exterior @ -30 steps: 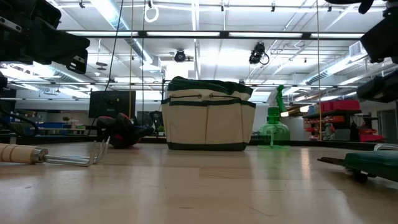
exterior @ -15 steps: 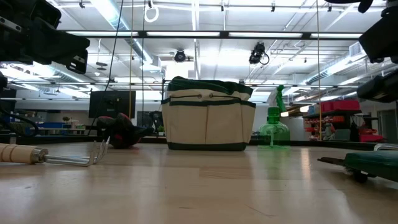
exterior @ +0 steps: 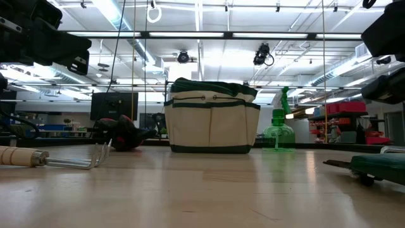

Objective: Pick & Place Garden tools in Gardening bag
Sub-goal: Put the right brown hand rake into the gardening bag

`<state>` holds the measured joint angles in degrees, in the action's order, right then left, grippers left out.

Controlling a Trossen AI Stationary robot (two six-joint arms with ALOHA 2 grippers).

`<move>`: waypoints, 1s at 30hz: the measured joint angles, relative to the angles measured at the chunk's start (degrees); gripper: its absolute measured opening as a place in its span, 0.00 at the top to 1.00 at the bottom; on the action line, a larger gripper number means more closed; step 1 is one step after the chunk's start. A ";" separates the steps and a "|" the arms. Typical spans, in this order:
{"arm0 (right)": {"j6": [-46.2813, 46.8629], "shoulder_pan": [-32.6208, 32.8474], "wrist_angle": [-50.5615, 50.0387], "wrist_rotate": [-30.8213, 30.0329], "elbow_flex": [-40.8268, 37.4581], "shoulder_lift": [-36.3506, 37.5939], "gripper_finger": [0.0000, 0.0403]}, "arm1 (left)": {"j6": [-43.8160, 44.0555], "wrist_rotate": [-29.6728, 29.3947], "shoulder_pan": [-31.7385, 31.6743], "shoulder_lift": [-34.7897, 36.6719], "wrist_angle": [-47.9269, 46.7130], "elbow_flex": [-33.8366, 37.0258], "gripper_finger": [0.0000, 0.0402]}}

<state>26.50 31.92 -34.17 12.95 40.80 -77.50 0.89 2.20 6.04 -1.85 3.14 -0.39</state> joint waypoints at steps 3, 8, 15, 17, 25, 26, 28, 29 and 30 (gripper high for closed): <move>0.00 0.00 -0.02 0.00 0.00 0.00 0.51 | 0.00 0.00 -0.01 -0.02 0.00 0.00 0.95; 0.00 0.00 0.05 0.00 0.00 0.00 0.51 | 0.00 0.00 -0.02 -0.01 -0.02 -0.01 0.95; -0.02 0.00 1.46 0.00 0.00 0.00 0.51 | 0.00 0.01 -0.02 0.00 0.00 0.00 0.95; -0.01 0.00 1.46 0.00 0.00 0.00 0.51 | 0.00 0.00 -0.01 0.00 -0.01 0.00 0.95; -0.02 -0.02 1.74 0.00 0.00 0.00 0.51 | 0.00 0.00 -0.01 0.00 0.00 0.00 0.95; -0.02 -0.02 1.94 0.00 0.00 0.00 0.51 | 0.00 0.00 -0.02 -0.02 -0.01 -0.01 0.95; -0.02 -0.02 2.19 0.00 0.00 0.00 0.51 | 0.00 0.00 0.00 0.00 0.00 -0.01 0.95; -0.02 -0.04 2.33 0.00 0.00 0.00 0.51 | 0.00 0.00 0.00 -0.01 -0.01 0.00 0.95; -0.02 -0.02 2.65 0.00 0.00 0.00 0.51 | 0.00 0.00 -0.01 -0.02 0.00 0.00 0.95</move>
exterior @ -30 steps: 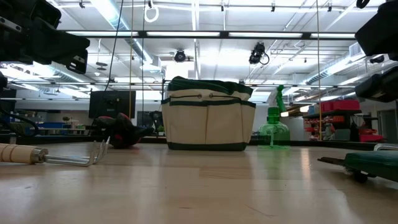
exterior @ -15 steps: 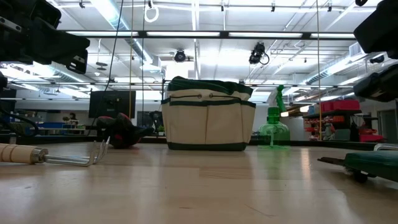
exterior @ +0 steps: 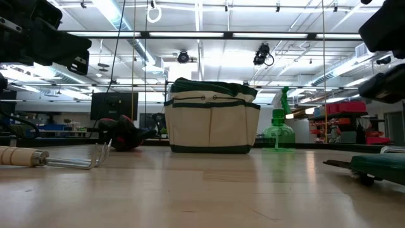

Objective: Pick & Place Garden tools in Gardening bag
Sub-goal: Put the right brown hand rake into the gardening bag

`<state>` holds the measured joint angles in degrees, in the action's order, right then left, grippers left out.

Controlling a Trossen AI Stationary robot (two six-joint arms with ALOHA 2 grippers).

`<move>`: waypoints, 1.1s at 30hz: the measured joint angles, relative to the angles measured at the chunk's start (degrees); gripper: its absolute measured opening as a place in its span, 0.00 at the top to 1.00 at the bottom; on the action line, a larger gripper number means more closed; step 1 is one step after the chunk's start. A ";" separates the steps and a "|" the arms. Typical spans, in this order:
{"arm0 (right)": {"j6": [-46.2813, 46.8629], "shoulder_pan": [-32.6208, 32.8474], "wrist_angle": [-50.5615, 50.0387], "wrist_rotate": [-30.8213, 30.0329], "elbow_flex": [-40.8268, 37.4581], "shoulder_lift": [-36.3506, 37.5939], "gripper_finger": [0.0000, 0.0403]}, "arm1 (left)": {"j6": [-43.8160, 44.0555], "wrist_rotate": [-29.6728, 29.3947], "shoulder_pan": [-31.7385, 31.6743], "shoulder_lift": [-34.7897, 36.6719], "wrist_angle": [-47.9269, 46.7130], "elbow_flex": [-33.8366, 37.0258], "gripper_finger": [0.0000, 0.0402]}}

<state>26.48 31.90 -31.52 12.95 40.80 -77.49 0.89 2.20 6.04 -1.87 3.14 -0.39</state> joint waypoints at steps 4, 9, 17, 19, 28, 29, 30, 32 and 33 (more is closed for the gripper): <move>0.00 0.00 1.06 0.00 0.02 0.00 0.51 | 0.00 0.00 0.00 0.00 0.00 -0.01 0.95; 1.21 -0.02 1.34 -0.02 0.02 0.00 0.51 | 0.00 0.00 0.01 0.00 0.00 0.01 0.95; 6.21 -0.02 1.14 -0.02 0.02 0.00 0.51 | 0.00 0.00 -0.01 0.02 0.00 -0.01 0.95; 7.00 -0.02 1.27 -0.01 0.02 0.00 0.51 | 0.00 0.00 0.00 0.00 -0.02 -0.02 0.95; 10.97 -0.02 1.83 -1.53 0.02 0.00 0.51 | 0.00 0.00 -0.01 0.02 0.00 0.00 0.95; 11.59 -0.02 1.79 -1.63 0.02 0.00 0.51 | 0.00 0.00 0.00 0.00 0.00 -0.01 0.95; 12.24 -0.02 1.66 -1.80 0.02 0.00 0.51 | 0.00 0.00 -0.01 0.00 0.00 0.00 0.95; 13.24 -0.02 0.64 -1.81 0.02 0.00 0.51 | 0.00 0.00 -0.02 0.02 -0.01 -0.02 0.95; 13.80 -0.02 -0.07 -1.81 0.02 0.00 0.51 | 0.00 0.00 -0.01 0.00 0.00 0.01 0.95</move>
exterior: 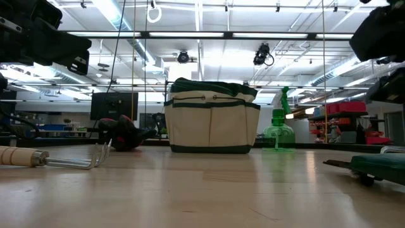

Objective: Pick & Place Garden tools in Gardening bag
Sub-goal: Put the right brown hand rake into the gardening bag

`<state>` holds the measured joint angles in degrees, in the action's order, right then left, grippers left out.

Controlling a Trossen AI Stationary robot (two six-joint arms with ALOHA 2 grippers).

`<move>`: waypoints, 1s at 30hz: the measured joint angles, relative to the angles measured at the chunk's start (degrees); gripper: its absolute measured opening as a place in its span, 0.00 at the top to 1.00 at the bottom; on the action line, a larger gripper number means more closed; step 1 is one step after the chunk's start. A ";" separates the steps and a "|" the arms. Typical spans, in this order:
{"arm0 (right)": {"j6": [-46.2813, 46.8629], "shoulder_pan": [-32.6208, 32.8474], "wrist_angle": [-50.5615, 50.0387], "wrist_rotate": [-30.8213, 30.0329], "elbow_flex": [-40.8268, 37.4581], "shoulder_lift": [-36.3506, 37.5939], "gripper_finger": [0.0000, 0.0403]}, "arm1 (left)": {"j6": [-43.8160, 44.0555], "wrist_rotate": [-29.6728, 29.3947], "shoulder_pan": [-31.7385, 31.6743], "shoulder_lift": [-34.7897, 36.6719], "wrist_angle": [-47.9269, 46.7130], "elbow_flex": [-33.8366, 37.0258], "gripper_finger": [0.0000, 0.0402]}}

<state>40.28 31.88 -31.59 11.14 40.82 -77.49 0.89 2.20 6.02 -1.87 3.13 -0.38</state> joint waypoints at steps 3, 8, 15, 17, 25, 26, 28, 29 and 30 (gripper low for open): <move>1.59 0.00 -2.60 -0.33 0.00 0.00 0.51 | 0.00 0.00 0.02 0.00 0.00 -0.02 0.95; 4.08 0.00 -5.93 -4.09 0.00 0.00 0.51 | 0.00 0.00 0.01 0.00 0.00 -0.02 0.95; 8.88 0.00 -7.06 -6.27 0.00 0.00 0.51 | 0.00 0.00 0.02 0.00 0.00 0.00 0.95; 10.21 0.11 -7.05 -6.89 0.00 0.00 0.51 | 0.00 0.00 0.00 0.00 -0.01 0.00 0.95; 13.89 2.18 -7.04 -11.71 0.00 0.00 0.51 | 0.00 0.00 0.00 0.00 0.00 -0.02 0.95; 14.37 2.51 -7.04 -12.34 0.00 0.00 0.51 | 0.00 0.00 0.01 0.00 0.00 -0.02 0.95; 15.12 3.08 -7.04 -13.29 0.00 0.00 0.51 | 0.00 0.00 0.02 0.00 0.00 -0.01 0.95; 15.39 3.41 -7.04 -13.81 0.00 0.00 0.51 | 0.00 0.00 0.02 0.00 0.00 0.00 0.95; 15.76 3.71 -7.04 -14.21 0.00 0.00 0.51 | 0.00 0.00 0.01 0.01 -0.01 0.00 0.95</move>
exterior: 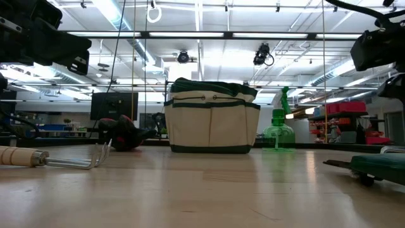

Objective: Pick & Place Garden tools in Gardening bag
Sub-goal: Put the right brown hand rake into the gardening bag

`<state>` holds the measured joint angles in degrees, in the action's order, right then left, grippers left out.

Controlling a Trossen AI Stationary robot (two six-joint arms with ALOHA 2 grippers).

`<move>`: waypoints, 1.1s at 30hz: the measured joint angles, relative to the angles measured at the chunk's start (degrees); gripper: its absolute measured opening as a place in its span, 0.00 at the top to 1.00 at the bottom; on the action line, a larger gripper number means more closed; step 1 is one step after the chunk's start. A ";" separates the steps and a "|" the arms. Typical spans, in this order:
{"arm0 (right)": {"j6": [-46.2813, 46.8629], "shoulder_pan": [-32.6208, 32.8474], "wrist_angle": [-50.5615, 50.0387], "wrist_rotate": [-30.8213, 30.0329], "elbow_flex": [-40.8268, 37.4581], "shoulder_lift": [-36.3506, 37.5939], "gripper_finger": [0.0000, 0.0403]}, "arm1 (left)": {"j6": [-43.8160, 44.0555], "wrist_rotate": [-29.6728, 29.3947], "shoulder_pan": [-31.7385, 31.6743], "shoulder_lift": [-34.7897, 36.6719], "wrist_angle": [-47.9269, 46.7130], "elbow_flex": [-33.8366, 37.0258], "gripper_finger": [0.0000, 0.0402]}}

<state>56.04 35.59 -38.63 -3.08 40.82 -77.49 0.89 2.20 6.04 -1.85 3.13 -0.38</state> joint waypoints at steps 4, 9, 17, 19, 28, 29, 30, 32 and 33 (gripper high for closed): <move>0.71 1.19 0.02 -1.72 0.00 0.00 0.51 | 0.00 0.00 -0.01 0.00 0.01 0.00 0.95; 0.79 1.95 0.38 -2.56 0.00 0.00 0.51 | 0.00 0.00 0.00 -0.02 0.01 -0.02 0.95; 2.01 2.24 0.48 -3.18 0.00 -0.75 0.51 | 0.00 0.00 0.00 0.00 0.01 -0.02 0.95; 2.00 2.50 0.50 -3.13 0.00 -1.87 0.51 | 0.00 0.00 0.01 -0.02 0.01 -0.01 0.95; 2.00 3.33 3.53 -2.48 -0.02 -7.21 0.51 | 0.00 0.00 -0.01 0.00 0.01 -0.02 0.95; 2.00 3.46 4.04 -2.41 -0.02 -7.67 0.51 | 0.00 0.00 -0.01 -0.02 -0.01 -0.02 0.95; 2.00 3.61 4.11 -2.32 -0.02 -8.03 0.51 | 0.00 0.00 -0.01 -0.02 0.01 -0.01 0.95; 2.03 3.96 3.82 -2.31 -0.02 -8.77 0.51 | 0.00 0.00 -0.01 0.00 0.00 -0.02 0.95; 2.15 4.11 3.85 -2.33 -0.02 -9.07 0.51 | 0.00 0.00 -0.01 0.00 0.00 -0.01 0.95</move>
<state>58.19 39.70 -34.78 -5.41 40.80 -86.57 0.89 2.20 6.02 -1.86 3.13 -0.39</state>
